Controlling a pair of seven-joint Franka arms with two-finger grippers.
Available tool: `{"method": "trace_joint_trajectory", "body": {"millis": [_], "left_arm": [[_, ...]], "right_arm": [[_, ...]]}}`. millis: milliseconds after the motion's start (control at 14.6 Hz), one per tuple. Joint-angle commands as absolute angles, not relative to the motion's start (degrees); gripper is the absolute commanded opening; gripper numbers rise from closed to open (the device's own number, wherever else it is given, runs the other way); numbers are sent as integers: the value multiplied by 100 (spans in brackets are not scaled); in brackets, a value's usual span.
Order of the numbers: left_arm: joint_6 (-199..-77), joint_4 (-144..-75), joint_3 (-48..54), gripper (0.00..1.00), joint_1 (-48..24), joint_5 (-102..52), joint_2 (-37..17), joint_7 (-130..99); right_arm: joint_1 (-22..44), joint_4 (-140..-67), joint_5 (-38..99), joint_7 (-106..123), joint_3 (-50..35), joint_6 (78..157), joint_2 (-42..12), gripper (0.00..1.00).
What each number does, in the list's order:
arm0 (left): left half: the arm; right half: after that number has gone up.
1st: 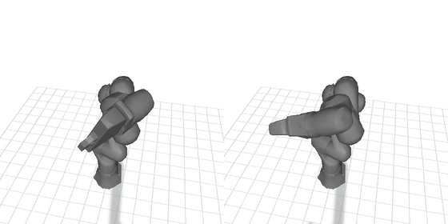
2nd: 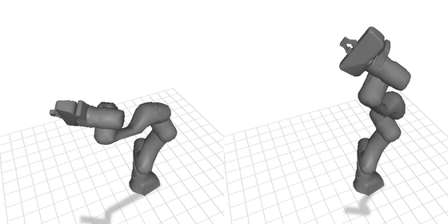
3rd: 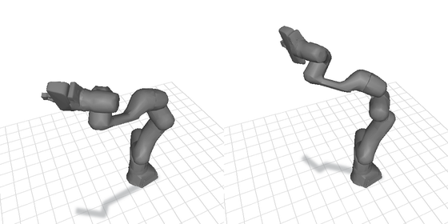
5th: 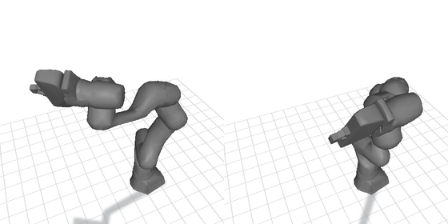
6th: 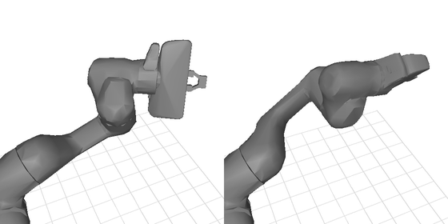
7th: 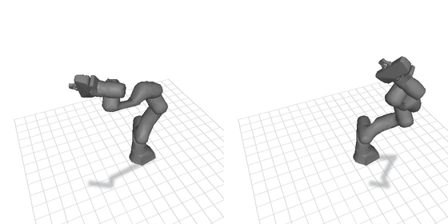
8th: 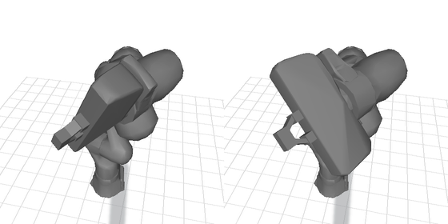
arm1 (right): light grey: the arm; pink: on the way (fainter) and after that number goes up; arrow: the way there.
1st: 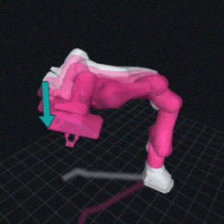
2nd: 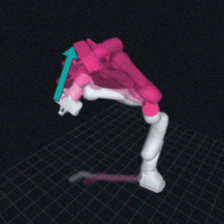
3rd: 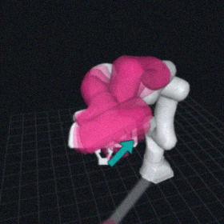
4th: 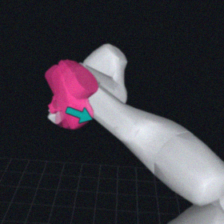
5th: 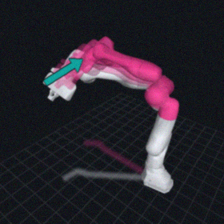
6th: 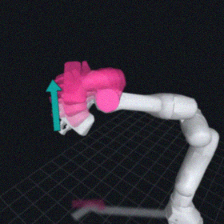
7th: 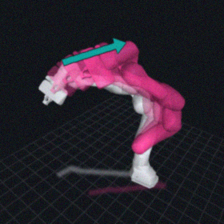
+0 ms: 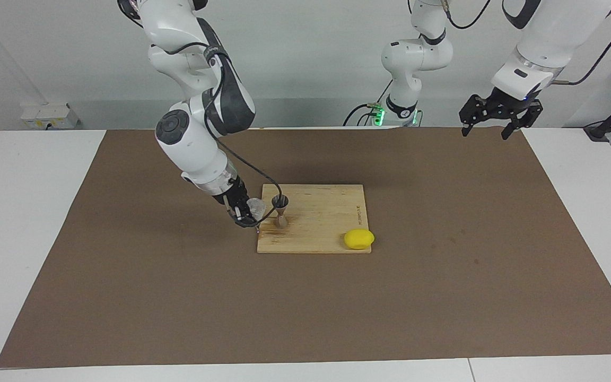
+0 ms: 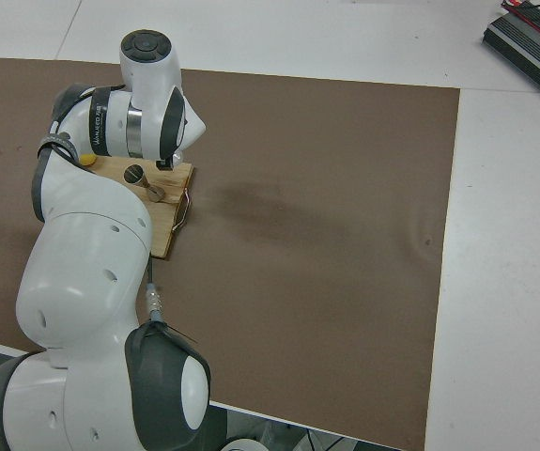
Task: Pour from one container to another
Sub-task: 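Move the glass cup over the metal cup with the right gripper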
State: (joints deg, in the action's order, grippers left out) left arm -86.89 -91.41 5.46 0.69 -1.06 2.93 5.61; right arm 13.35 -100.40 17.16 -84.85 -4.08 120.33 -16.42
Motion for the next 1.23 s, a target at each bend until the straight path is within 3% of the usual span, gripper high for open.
{"method": "trace_joint_trajectory", "body": {"millis": [0, 1161], "left_arm": [[-8648, -9229, 571, 100, 114, -53, 369, 615], [-8648, -9229, 571, 100, 114, -53, 369, 615]], "right_arm": [[1432, -9940, 1381, -8674, -396, 12041, -1679, 0], [2170, -9958, -359, -9105, -387, 11918, -1600, 0]]}}
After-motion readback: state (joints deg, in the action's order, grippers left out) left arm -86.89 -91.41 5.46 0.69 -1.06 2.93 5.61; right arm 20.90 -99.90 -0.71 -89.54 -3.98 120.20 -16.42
